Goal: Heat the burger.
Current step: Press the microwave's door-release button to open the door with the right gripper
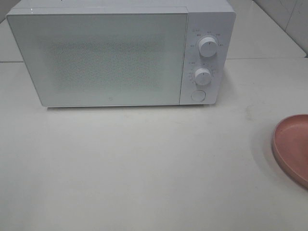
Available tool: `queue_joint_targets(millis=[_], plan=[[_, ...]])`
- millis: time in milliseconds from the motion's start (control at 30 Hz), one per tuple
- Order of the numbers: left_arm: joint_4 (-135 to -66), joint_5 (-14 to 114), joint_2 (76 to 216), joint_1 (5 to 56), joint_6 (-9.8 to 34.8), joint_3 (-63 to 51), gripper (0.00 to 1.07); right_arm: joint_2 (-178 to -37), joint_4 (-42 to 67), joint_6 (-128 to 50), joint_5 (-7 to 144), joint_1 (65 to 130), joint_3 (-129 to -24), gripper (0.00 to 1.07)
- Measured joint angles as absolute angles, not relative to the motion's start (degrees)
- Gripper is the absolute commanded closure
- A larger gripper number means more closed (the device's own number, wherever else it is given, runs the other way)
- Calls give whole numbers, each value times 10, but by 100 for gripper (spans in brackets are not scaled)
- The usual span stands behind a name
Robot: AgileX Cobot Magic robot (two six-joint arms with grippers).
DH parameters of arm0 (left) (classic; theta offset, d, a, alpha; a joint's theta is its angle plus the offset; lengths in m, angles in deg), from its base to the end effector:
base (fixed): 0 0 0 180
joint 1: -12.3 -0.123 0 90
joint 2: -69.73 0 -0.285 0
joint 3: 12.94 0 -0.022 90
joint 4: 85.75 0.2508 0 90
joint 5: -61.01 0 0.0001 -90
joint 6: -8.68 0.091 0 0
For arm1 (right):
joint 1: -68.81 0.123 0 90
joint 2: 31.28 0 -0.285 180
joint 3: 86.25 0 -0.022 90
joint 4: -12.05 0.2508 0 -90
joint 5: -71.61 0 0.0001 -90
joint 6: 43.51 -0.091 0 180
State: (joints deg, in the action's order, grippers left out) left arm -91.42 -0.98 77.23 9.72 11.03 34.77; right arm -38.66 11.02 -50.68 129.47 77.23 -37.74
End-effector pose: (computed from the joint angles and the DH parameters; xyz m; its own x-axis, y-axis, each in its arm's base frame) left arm -0.0081 -0.0083 0.2800 -0.4550 -0.0261 -0.8901 0.0302 0.9985 -0.0447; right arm -0.0038 -0.0020 0.2817 -0.4110 0.0557 -0.9099 -0.0858 0.9913 0.0995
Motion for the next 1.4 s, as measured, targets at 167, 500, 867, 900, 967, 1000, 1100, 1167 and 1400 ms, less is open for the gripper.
queue_joint_targets(millis=[167,500,867,900,967,1000,1100,1167,1400], plan=[[-914,-10,772,97,110,348,9,-387,110,-507,1295,772,-377,32],[-914,-10,772,97,110,348,9,-387,110,-507,1295,772,-377,32],[-914,-10,772,97,110,348,9,-387,110,-507,1294,772,-380,32],[-914,-10,772,97,110,348,9,-393,110,-510,1284,772,-387,32],[-914,-10,772,97,110,348,9,-400,110,-510,1274,772,-389,32],[-914,-10,772,97,110,348,9,-420,110,-511,1255,772,-391,32],[-914,-10,772,97,110,348,9,-450,110,-512,1224,772,-393,32],[-914,-10,772,97,110,348,9,-470,110,-512,1204,772,-393,32],[-914,-10,772,97,110,348,9,-556,110,-513,1107,772,-393,32]])
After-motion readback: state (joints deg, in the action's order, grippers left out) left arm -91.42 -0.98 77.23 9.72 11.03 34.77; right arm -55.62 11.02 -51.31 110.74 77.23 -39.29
